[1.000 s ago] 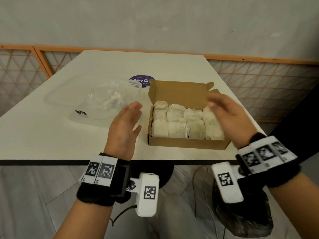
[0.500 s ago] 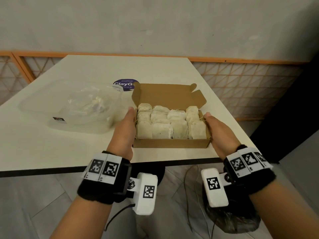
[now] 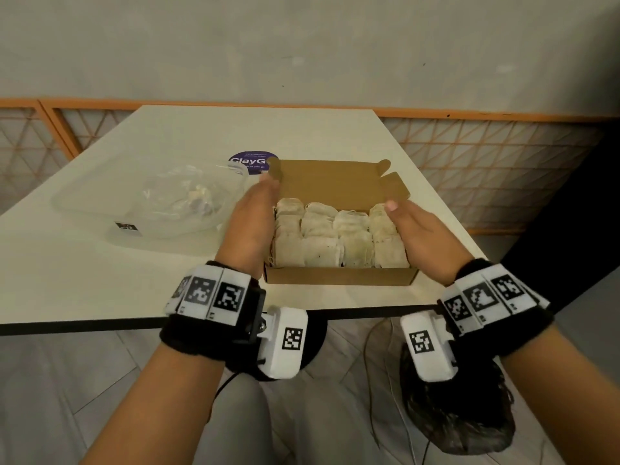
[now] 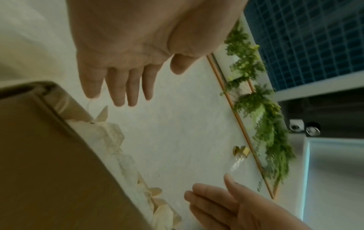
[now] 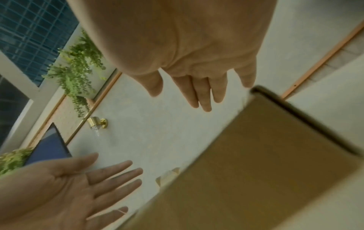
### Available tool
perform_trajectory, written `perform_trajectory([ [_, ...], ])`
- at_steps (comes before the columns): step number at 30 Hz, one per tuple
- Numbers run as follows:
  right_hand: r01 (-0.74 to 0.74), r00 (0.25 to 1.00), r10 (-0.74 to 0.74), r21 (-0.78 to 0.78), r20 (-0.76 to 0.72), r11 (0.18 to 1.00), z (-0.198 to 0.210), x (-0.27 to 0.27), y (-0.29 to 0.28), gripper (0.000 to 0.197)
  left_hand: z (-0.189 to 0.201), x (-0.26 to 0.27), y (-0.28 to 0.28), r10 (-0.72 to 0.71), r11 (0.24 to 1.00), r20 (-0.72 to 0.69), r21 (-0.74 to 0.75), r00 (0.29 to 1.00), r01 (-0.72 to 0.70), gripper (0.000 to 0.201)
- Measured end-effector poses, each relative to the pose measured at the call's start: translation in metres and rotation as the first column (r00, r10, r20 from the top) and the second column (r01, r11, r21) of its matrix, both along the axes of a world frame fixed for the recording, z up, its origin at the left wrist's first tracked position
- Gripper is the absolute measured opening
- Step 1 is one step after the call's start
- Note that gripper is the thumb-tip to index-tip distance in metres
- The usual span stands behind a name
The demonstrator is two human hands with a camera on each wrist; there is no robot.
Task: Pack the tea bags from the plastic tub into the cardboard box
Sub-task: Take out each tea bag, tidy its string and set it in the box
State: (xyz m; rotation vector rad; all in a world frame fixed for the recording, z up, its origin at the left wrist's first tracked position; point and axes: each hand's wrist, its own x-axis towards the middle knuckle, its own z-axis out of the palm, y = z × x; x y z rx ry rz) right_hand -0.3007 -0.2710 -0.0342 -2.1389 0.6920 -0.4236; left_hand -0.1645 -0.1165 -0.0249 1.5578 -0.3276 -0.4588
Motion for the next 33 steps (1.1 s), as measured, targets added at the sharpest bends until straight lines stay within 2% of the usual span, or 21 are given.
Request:
perform_trajectory([
  [2, -0.072, 0.997, 0.07, -0.047, -0.035, 0.996, 0.012, 0.014, -0.002, 0.042, -0.001, 0.006, 0.004, 0.073, 0.991, -0.081, -0.108, 0.994, -0.082, 0.03],
  [4, -0.182, 0.981, 0.177, -0.056, -0.072, 0.982, 0.026, 0.034, 0.002, 0.035, -0.006, 0.007, 0.007, 0.117, 0.978, -0.154, -0.155, 0.981, -0.141, 0.037],
  [9, -0.325, 0.923, 0.288, -0.118, -0.255, 0.938, 0.037, 0.088, 0.013, 0.038, -0.019, 0.008, 0.005, 0.136, 0.983, -0.301, -0.077, 0.944, -0.166, 0.056],
  [12, -0.42, 0.858, 0.335, -0.154, -0.39, 0.894, 0.026, 0.109, 0.019, 0.043, -0.023, 0.01, 0.002, 0.05, 0.993, -0.358, -0.085, 0.932, -0.086, 0.062],
  [15, -0.481, 0.822, 0.357, -0.203, -0.444, 0.853, 0.018, 0.119, 0.023, 0.042, -0.031, 0.014, -0.002, -0.032, 0.996, -0.305, -0.09, 0.952, 0.005, 0.063],
  [19, -0.438, 0.864, 0.312, -0.284, -0.395, 0.853, 0.024, 0.12, 0.022, 0.04, -0.037, 0.017, -0.002, -0.053, 0.997, -0.245, -0.072, 0.968, 0.036, 0.067],
  [22, -0.386, 0.909, 0.305, -0.298, -0.284, 0.873, 0.033, 0.117, 0.021, 0.038, -0.036, 0.018, 0.001, -0.062, 0.997, -0.217, -0.059, 0.974, 0.05, 0.064],
  [23, -0.403, 0.902, 0.324, -0.285, -0.287, 0.87, 0.035, 0.116, 0.022, 0.038, -0.035, 0.019, 0.001, -0.074, 0.997, -0.208, -0.05, 0.975, 0.065, 0.062],
  [25, -0.479, 0.846, 0.361, -0.265, -0.392, 0.837, 0.037, 0.115, 0.026, 0.037, -0.029, 0.016, 0.002, -0.105, 0.994, -0.175, -0.037, 0.979, 0.1, 0.059],
  [28, -0.561, 0.768, 0.395, -0.231, -0.504, 0.795, 0.032, 0.118, 0.028, 0.035, -0.022, 0.007, -0.002, -0.211, 0.977, -0.014, 0.014, 0.977, 0.212, 0.055],
  [31, -0.482, 0.815, 0.385, -0.138, -0.434, 0.865, 0.037, 0.114, 0.025, 0.036, -0.015, 0.0, 0.001, -0.285, 0.958, 0.066, 0.035, 0.956, 0.283, 0.053],
  [33, -0.375, 0.883, 0.339, -0.053, -0.325, 0.925, 0.045, 0.103, 0.014, 0.035, -0.016, 0.005, 0.007, -0.27, 0.962, 0.024, -0.029, 0.963, 0.27, 0.063],
])
